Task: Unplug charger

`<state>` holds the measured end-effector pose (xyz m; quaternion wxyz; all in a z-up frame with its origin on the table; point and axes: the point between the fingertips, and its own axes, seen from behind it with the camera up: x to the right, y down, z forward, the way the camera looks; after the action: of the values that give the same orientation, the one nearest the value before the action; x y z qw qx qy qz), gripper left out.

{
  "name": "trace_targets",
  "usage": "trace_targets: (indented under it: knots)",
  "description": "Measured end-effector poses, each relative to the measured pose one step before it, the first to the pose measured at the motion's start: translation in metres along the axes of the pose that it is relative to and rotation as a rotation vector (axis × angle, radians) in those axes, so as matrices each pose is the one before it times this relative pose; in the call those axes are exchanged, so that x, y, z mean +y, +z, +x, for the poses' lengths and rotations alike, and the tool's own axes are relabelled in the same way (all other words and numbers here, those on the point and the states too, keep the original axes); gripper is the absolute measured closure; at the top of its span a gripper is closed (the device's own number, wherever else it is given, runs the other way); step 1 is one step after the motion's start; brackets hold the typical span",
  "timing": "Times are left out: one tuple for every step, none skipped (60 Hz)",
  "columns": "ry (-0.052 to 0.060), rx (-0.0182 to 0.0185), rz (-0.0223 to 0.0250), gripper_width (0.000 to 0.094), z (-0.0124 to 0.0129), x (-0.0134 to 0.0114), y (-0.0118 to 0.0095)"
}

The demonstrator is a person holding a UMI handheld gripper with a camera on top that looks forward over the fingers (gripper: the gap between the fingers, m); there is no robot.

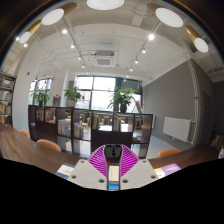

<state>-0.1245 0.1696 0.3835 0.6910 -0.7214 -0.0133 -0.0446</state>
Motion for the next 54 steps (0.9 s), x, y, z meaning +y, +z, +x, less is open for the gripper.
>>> trace_targets:
  knots:
    - [-0.0135, 0.01687, 0.00276, 0.0817, 0.0141, -0.00167, -0.00267]
    - [-0.0108, 0.01338, -0.00096, 0.0814, 0.01264, 0.00234, -0.00194]
    - [-0.0082, 0.00814, -0.00422, 0.0814, 0.01124, 0.00579, -0.0013]
    - [-0.0051, 0.00255, -0.00884, 0.0806, 0.0081, 0.01107, 0.00024]
    - [-0.003, 0.0009, -0.01394, 0.0794, 0.01035, 0.00472, -0.0131]
    - [0.0052, -0.00139, -0.01716, 0.0788, 0.00731, 0.01481, 0.00171]
    - [0.0086, -0.00571, -0.01746, 0.0785, 0.01507, 0.00754, 0.00686]
    - [0.0127, -0.00814, -0.02603, 0.0781, 0.00503, 0.02259, 0.01618]
    - [0.0102, -0.00634, -0.03018, 0.0783, 0.00462, 0.01979, 0.00393]
    - [0.005, -0.00603, -0.03094, 0.0782, 0.00463, 0.01923, 0.00429]
    - [-0.0017, -0.00621, -0.02759, 0.0779, 0.00452, 0.0183, 0.00524]
    - [-0.0049, -0.00786, -0.02674, 0.0766, 0.00228, 0.01716, -0.00745]
    - [-0.004, -0.00267, -0.02532, 0.0762, 0.00506, 0.01687, 0.0066]
    - [-0.0018, 0.00382, -0.03068, 0.0759, 0.00597, 0.01835, 0.00642]
    - [0.0009, 0.00532, -0.03094, 0.076, 0.00064, 0.03191, 0.00665]
    - [-0.0023, 0.00451, -0.03616, 0.076, 0.00678, 0.00475, 0.00712]
    - [0.0011, -0.00102, -0.02829, 0.0759, 0.00775, 0.01302, 0.00868]
    - [-0.0015, 0.00276, -0.02697, 0.076, 0.00452, 0.01306, 0.00667]
    - [-0.0032, 0.00504, -0.02584, 0.076, 0.00002, 0.01282, 0.00347]
    - [0.0026, -0.00351, -0.01376, 0.0758, 0.00573, 0.00927, 0.0077]
    - [0.0084, -0.00216, -0.01482, 0.0756, 0.0014, 0.00953, 0.00487]
    - [0.0152, -0.00023, -0.01765, 0.0743, -0.00084, 0.01138, 0.00186]
    - [0.0126, -0.00394, -0.01189, 0.0737, 0.00029, 0.01246, 0.00626]
    - [0.0104, -0.01201, -0.00424, 0.0739, 0.00205, 0.00493, 0.00342]
    - [0.0067, -0.01025, -0.00405, 0.0741, -0.00011, 0.00534, 0.00312]
    - [0.0067, -0.00957, -0.00234, 0.0739, 0.00028, 0.00512, 0.00246]
    - [0.0096, -0.00775, -0.00506, 0.0739, 0.00073, 0.00552, 0.00261]
    - [0.0109, -0.00499, -0.00924, 0.0738, 0.00124, 0.00574, 0.00249]
    - [0.0089, -0.00405, -0.00996, 0.0734, 0.00139, 0.00556, 0.00269]
    - [0.0049, -0.0016, -0.00966, 0.0737, -0.00321, 0.00365, 0.00145]
    - [0.0002, -0.00367, -0.00643, 0.0734, 0.0035, 0.00688, 0.0041]
    - [-0.0021, -0.00276, -0.005, 0.0727, 0.00197, 0.00444, 0.00255]
    - [-0.0026, -0.00212, -0.00518, 0.0724, 0.00103, 0.00384, 0.00222]
    - [-0.0026, -0.00092, -0.00653, 0.0715, 0.00138, 0.00391, 0.00224]
    - [-0.0028, 0.00002, -0.00826, 0.0706, 0.00162, 0.00411, 0.00244]
    - [-0.0037, -0.00113, -0.01109, 0.0703, 0.00079, 0.00449, 0.00238]
    - [-0.0036, -0.00117, -0.01299, 0.0696, 0.00064, 0.00457, 0.00216]
    - [-0.0028, 0.00079, -0.01467, 0.0686, -0.00072, 0.0032, -0.00136]
    - [-0.0041, -0.00059, -0.00737, 0.0683, -0.00068, 0.00272, 0.00169]
    - [-0.0052, -0.00124, -0.00693, 0.0677, -0.00019, 0.0028, 0.00161]
    - [-0.0062, -0.00195, 0.00036, 0.0662, -0.00054, 0.0005, 0.00063]
    - [-0.0043, -0.00228, 0.00107, 0.0649, -0.00046, 0.00019, 0.00023]
    - [-0.0017, 0.00036, -0.0001, 0.0632, 0.00011, -0.00004, -0.00028]
    - [-0.0006, 0.00015, 0.00131, 0.0597, -0.00025, -0.00071, -0.00079]
    - [-0.0016, -0.00015, -0.00052, 0.056, 0.00057, -0.00106, -0.00113]
    - [-0.0019, 0.00098, 0.00275, 0.0519, -0.00032, -0.00139, -0.00181]
    - [-0.0026, 0.00165, 0.00132, 0.0464, -0.00033, -0.00167, -0.00219]
    - [-0.0024, 0.00056, 0.0007, 0.0415, 0.00002, -0.00228, -0.00345]
    - [-0.0042, 0.00007, 0.00168, 0.0365, -0.00049, -0.00267, -0.00342]
    - [-0.0042, -0.00125, 0.00355, 0.0307, -0.00077, -0.00394, -0.00417]
    - [-0.0041, -0.00132, 0.00638, 0.0261, -0.00087, -0.00483, -0.00503]
    - [-0.0029, 0.0006, 0.00865, 0.021, -0.00067, -0.00583, -0.00587]
    - [-0.0026, 0.00278, 0.01042, 0.0155, 0.00009, -0.00662, -0.00694]
    - [-0.003, 0.0032, 0.01266, 0.0126, -0.00013, -0.00709, -0.00757]
